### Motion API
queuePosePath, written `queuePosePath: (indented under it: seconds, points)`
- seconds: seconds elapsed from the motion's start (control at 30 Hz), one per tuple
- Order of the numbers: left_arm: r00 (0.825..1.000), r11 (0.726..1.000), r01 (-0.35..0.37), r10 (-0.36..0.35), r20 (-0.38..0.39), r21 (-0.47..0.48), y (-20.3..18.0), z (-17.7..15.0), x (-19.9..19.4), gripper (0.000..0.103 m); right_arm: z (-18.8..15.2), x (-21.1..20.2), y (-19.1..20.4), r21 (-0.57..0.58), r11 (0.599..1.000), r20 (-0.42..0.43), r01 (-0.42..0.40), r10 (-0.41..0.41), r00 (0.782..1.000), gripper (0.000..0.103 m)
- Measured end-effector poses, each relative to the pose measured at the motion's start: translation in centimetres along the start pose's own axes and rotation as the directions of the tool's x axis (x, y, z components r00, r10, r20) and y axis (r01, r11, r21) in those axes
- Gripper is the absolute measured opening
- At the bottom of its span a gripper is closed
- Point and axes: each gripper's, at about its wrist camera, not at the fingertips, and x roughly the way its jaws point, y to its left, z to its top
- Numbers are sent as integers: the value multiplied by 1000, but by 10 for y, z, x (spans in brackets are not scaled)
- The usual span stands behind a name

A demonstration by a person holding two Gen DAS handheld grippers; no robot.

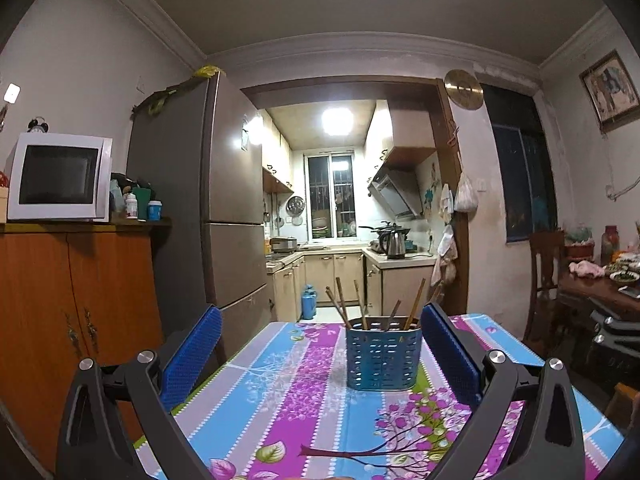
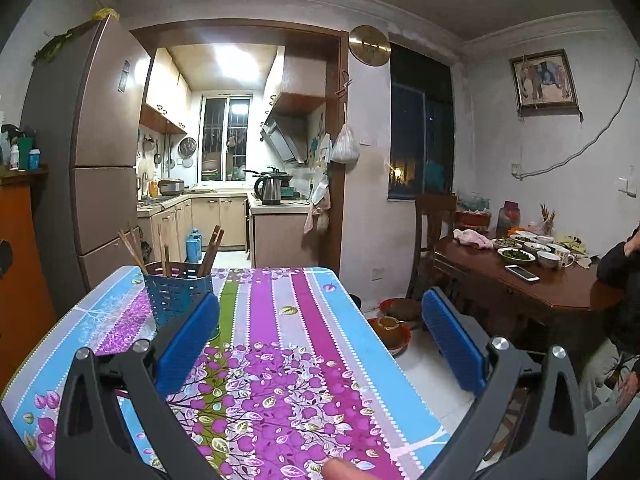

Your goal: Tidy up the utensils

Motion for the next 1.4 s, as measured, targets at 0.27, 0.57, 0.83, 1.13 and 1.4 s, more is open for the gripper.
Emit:
queuePosePath:
  seconds: [0.27,0.57,0.83,1.13,1.4]
  points:
    - [1000,999,30,-30,5,12,0,-5,-1,100,1,-13,2,-13,999,64,47,-46,997,98]
    - [994,994,109,-109,27,-1,3,-7,-9,100,7,-32,7,-46,994,171,95,-86,982,98]
    - [990,992,122,-124,61,38,-7,-6,-17,100,14,-47,8,-50,995,219,86,-73,973,98]
    - [991,993,109,-112,67,37,-7,-6,-19,100,17,-53,9,-55,996,241,72,-57,969,98]
    - [998,997,58,-60,35,41,-11,-9,-8,100,11,-41,3,-42,997,196,63,-54,979,98]
